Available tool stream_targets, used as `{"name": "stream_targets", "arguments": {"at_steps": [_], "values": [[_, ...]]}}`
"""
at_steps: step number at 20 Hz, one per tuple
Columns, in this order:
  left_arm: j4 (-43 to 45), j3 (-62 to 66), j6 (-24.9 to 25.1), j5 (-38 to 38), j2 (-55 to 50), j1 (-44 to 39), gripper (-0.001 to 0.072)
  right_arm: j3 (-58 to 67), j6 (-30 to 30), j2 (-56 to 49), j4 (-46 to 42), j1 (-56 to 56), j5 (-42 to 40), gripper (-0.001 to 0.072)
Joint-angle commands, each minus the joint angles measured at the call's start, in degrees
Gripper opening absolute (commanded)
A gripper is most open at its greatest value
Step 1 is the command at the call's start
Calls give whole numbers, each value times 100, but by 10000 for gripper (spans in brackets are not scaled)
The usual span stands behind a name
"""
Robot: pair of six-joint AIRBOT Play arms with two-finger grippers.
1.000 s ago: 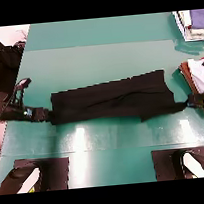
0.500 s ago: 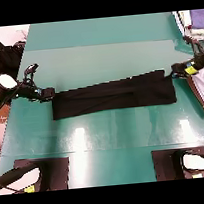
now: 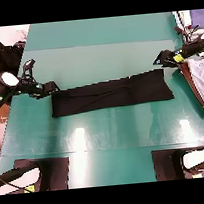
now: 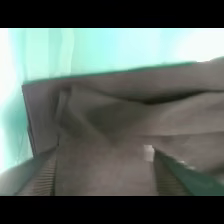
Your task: Fold the shirts.
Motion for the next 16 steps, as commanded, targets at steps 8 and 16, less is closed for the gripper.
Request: {"name": "stream_targets", "arguments": {"at_steps": [8,16], "values": [[-125,944,35,-1255,-9,20,36,-728,-393,9,28,-1300,1130,624],[-258,944,31,-1051,-9,4,36,-1412,-1427,-505,929,-1541,721,629]]}}
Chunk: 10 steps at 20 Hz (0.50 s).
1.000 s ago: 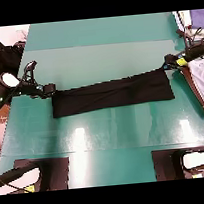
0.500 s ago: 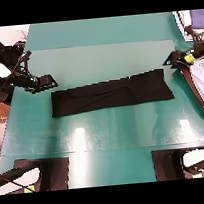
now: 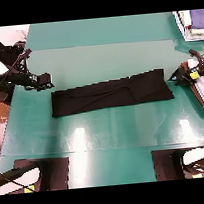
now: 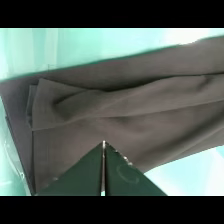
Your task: Fold the shirts.
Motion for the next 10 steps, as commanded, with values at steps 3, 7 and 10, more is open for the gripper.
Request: {"name": "stream_targets", "arguments": {"at_steps": [3,7,10], "values": [[-90,9,-2,219,-2,-146,36,-125,-599,-584,1095,111,-9,627],[-92,9,-4,426,-11,-538,27,-125,-669,-693,1003,525,-2,550],[-120,9,-7,577,-15,-935,26,-125,-691,-688,1010,595,127,18]]}}
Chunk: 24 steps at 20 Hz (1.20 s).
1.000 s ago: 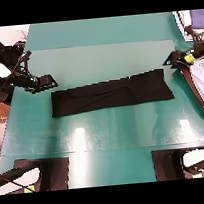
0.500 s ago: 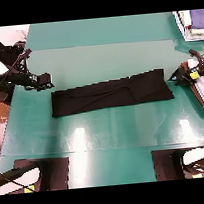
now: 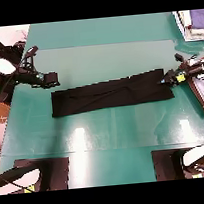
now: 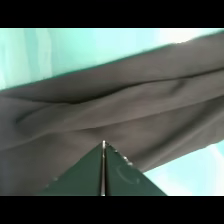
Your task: Fold the shirts.
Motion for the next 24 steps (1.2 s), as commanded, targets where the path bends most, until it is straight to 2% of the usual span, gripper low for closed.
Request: {"name": "stream_targets", "arguments": {"at_steps": [1,4,7,11,15,18,24], "values": [[-33,9,-7,284,-4,-433,26,2,-105,-4,142,116,243,16],[-195,57,-4,756,-79,-879,26,2,-90,363,146,105,321,15],[-376,503,2,870,-704,-1381,26,7,96,1047,157,208,236,15],[-595,1606,7,817,-2133,-2140,26,175,549,1834,188,538,197,15],[-625,2579,37,678,-3222,-2702,27,1290,1325,1947,195,1069,481,15],[-675,2780,37,686,-3585,-2791,26,1987,1661,1943,188,1473,608,15],[-684,2787,-48,1145,-3683,-2789,26,2505,1779,1941,181,2129,632,15]]}}
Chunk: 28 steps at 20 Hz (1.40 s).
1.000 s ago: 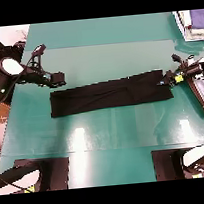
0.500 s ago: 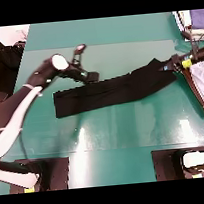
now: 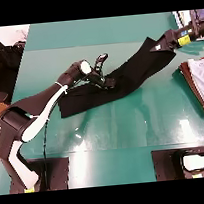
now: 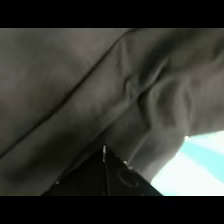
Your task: Fold the shirts.
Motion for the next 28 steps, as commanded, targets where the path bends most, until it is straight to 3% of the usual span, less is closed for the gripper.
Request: {"name": "stream_targets", "arguments": {"at_steps": [1,5,9,16,21,22,24,25,27,28], "values": [[-9,50,-74,260,-83,-26,26,216,127,9,-13,409,24,15],[59,50,-72,107,-66,4,26,219,13,9,-9,776,-79,15],[103,127,-68,-566,74,380,25,216,-129,9,-11,1051,-238,15],[745,129,-22,-769,1370,1495,25,219,-374,-313,13,1939,-549,15],[1451,133,-22,-1119,2319,2487,26,219,-940,-1126,455,3644,-1956,18],[1526,133,-22,-1196,2476,2673,26,221,-1036,-1338,610,4019,-2422,63],[1565,133,-22,-1364,2726,2992,26,223,-1427,-1694,1043,4614,-3283,560],[1567,133,-13,-1467,2830,3130,26,223,-1451,-1781,1215,4795,-3458,634],[1569,131,149,-1707,3012,3386,26,221,-1679,-1714,920,4905,-3213,625],[1567,131,227,-1871,3095,3491,26,221,-1665,-1580,402,4819,-2920,569]]}}
